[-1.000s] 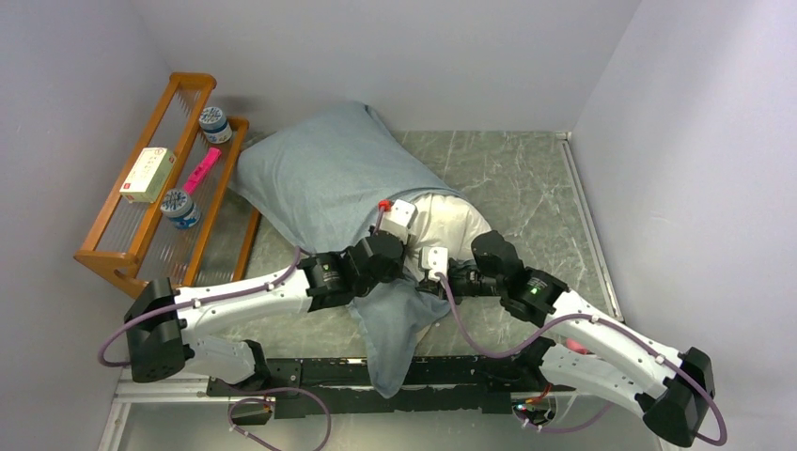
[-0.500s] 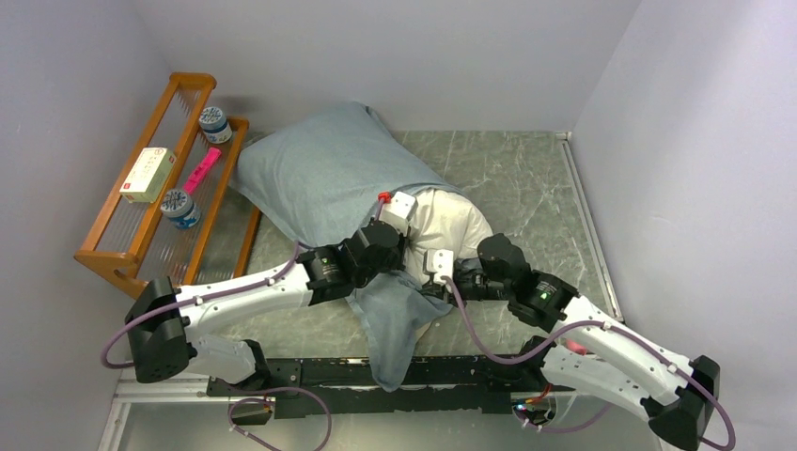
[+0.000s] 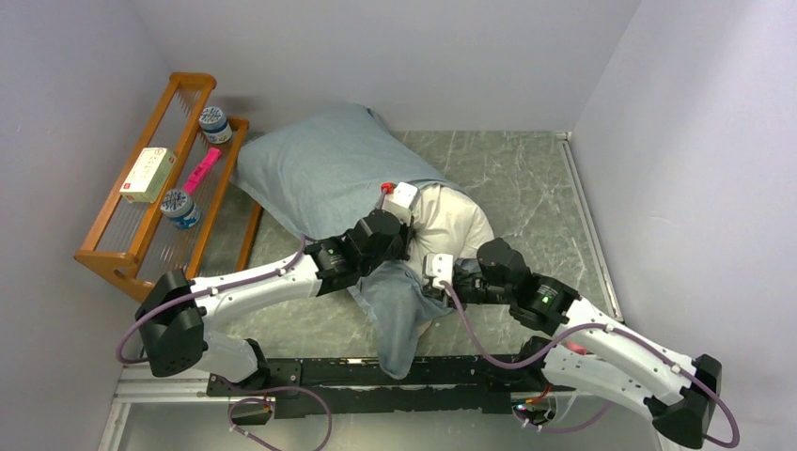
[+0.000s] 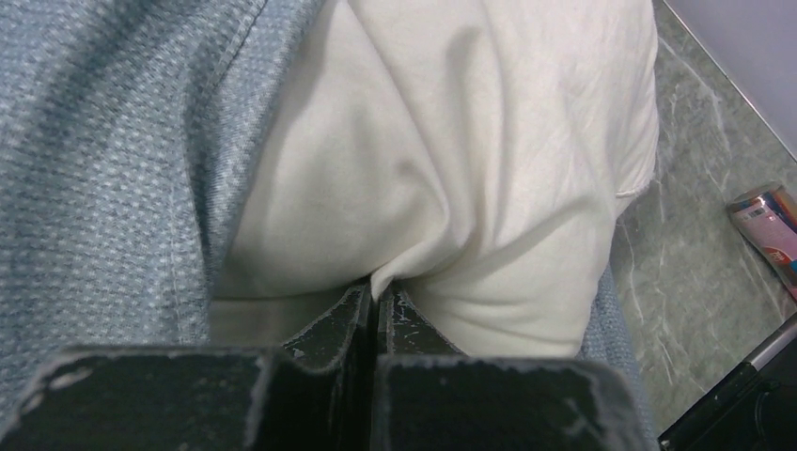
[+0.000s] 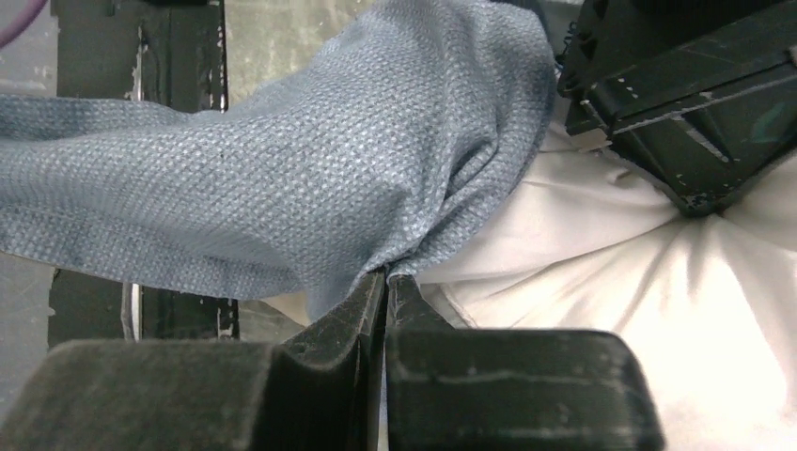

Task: Remove the pillowcase from the pillow
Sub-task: Remove the pillow from the pillowcase.

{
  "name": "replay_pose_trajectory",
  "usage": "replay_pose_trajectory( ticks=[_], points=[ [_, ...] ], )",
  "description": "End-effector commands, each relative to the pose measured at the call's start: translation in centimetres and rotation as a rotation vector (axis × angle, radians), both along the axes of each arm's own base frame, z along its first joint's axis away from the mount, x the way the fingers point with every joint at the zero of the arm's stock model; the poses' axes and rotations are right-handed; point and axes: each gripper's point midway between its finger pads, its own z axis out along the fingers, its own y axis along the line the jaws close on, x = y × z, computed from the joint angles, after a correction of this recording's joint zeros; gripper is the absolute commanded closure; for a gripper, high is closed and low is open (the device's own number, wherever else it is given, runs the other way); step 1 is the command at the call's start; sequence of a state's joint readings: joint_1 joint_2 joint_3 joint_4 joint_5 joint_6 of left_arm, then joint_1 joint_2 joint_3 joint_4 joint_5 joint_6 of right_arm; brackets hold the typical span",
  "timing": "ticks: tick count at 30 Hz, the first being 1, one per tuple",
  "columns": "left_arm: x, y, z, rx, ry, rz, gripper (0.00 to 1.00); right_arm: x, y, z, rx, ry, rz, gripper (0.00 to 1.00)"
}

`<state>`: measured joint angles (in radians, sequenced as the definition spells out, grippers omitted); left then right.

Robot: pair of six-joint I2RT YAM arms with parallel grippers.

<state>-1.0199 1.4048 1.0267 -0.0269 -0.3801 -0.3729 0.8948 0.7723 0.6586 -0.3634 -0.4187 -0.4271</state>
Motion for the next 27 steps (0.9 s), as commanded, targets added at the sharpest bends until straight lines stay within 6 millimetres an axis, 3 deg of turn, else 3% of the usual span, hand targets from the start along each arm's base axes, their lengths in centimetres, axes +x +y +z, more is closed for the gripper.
replay_pose_trajectory(
  ticks=[1, 3, 10, 15, 21, 27],
  points=[
    [4.5, -0.4, 5.0, -0.141, -0.147, 0.081, 0.95, -5.6, 1.8, 5.2, 0.214, 0.088, 0.209, 0.98],
    [4.0, -0.9, 4.6, -0.15, -0.133, 0.047, 0.95, -4.7, 1.7, 5.9, 0.222, 0.055, 0.163, 0.87],
    [2.3, -0.5, 3.9, -0.138, -0.123, -0.03, 0.95, -2.6, 3.2, 8.0, 0.233, 0.029, 0.108, 0.7],
    [1.5, 0.1, 3.9, -0.11, -0.131, -0.066, 0.95, -0.5, 3.0, 9.6, 0.263, -0.049, 0.013, 0.55],
    [0.6, 0.5, 3.4, -0.101, -0.117, -0.097, 0.95, 2.1, 1.5, 9.2, 0.199, -0.121, -0.123, 0.47],
    [0.1, 0.8, 3.7, -0.098, -0.12, -0.114, 0.95, 3.6, 1.8, 8.0, 0.178, -0.123, -0.178, 0.47]
  ],
)
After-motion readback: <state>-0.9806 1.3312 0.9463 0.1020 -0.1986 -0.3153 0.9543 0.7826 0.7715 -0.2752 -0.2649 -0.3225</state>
